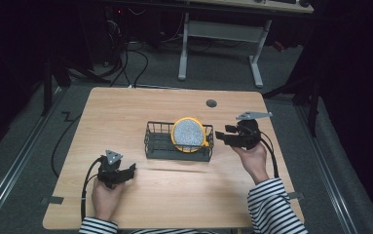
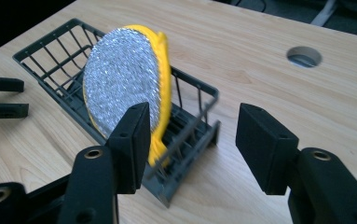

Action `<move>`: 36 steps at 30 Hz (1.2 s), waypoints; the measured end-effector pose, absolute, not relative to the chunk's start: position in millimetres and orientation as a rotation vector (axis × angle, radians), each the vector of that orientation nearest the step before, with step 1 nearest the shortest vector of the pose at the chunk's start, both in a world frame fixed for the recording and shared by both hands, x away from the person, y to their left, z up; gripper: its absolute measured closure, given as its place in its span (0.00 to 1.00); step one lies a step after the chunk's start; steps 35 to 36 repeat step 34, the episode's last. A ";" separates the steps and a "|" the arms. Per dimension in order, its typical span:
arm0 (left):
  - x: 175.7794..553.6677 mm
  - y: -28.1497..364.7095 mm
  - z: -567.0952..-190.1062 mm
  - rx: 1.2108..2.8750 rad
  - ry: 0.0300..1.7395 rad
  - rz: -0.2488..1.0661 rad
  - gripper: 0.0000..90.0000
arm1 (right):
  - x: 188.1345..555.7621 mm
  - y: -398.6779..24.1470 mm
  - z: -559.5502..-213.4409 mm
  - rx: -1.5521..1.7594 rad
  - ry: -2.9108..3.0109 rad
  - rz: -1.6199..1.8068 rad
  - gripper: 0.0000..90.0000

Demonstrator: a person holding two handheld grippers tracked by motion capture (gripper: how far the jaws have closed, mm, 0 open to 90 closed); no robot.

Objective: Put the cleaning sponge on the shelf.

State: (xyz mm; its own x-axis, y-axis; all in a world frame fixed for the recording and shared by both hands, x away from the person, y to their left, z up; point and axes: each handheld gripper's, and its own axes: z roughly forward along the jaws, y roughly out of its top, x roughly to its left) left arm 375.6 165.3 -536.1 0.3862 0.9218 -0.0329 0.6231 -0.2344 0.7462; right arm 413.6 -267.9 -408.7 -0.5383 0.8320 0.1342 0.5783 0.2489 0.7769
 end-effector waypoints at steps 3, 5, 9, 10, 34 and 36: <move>375.6 165.3 -536.1 1.958 1.325 0.554 0.34 | 401.2 -282.2 -415.8 1.310 2.198 1.157 0.54; 375.8 165.3 -536.1 1.959 1.324 0.555 0.34 | 393.8 -292.3 -422.3 1.333 2.198 1.163 0.56; 375.8 164.9 -536.1 1.962 1.323 0.559 0.34 | 381.4 -308.1 -443.3 1.402 2.179 1.156 0.57; 375.8 164.9 -536.1 1.962 1.323 0.559 0.34 | 381.4 -308.1 -443.3 1.402 2.179 1.156 0.57; 375.7 165.5 -536.1 1.958 1.325 0.552 0.33 | 347.1 -309.3 -530.4 1.383 2.113 0.902 0.49; 375.7 165.5 -536.1 1.958 1.325 0.552 0.33 | 347.1 -309.3 -530.4 1.383 2.113 0.902 0.49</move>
